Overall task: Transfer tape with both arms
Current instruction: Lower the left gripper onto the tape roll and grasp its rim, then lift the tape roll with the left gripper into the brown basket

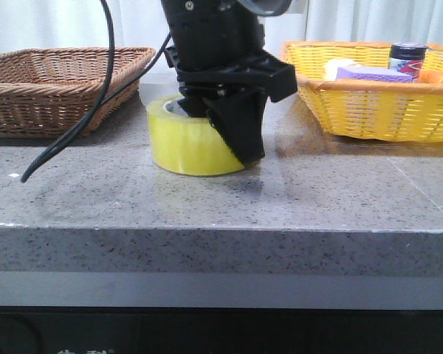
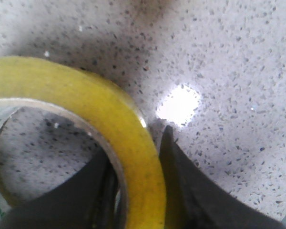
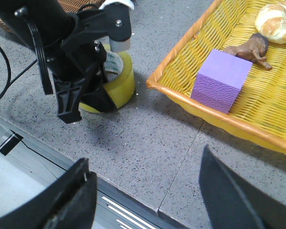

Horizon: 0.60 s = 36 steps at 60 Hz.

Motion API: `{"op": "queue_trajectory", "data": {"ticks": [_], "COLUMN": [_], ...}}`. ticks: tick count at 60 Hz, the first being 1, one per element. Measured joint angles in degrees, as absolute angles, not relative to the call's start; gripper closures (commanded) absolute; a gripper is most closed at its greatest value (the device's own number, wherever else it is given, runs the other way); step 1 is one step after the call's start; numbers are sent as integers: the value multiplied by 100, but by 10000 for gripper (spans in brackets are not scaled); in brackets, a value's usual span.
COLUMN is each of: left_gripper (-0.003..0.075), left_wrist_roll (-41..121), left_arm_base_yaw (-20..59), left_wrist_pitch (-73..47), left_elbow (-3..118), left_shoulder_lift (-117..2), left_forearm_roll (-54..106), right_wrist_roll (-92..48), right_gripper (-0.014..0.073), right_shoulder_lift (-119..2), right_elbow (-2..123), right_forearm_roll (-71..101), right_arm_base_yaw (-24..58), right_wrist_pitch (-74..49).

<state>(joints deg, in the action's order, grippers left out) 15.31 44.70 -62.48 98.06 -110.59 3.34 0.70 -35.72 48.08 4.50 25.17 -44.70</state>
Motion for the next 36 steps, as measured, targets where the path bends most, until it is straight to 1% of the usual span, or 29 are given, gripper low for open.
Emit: {"op": "queue_trajectory", "data": {"ticks": [20,36], "left_gripper": [622,622], "left_wrist_roll": [1531,1531], "left_arm_base_yaw": [4418,3783], "left_wrist_pitch": [-6632,-6960], "left_elbow": [10549,11207], "left_shoulder_lift": [-10971,-10648], "left_forearm_roll": [286,261], "right_wrist_roll": [70,70], "right_gripper": [105,105], "right_shoulder_lift": [-3572,-3572], "right_elbow": [4808,4808], "right_forearm_roll": [450,450], "right_arm_base_yaw": [2517,2517], "right_wrist_pitch": [-4470,-4470]}}
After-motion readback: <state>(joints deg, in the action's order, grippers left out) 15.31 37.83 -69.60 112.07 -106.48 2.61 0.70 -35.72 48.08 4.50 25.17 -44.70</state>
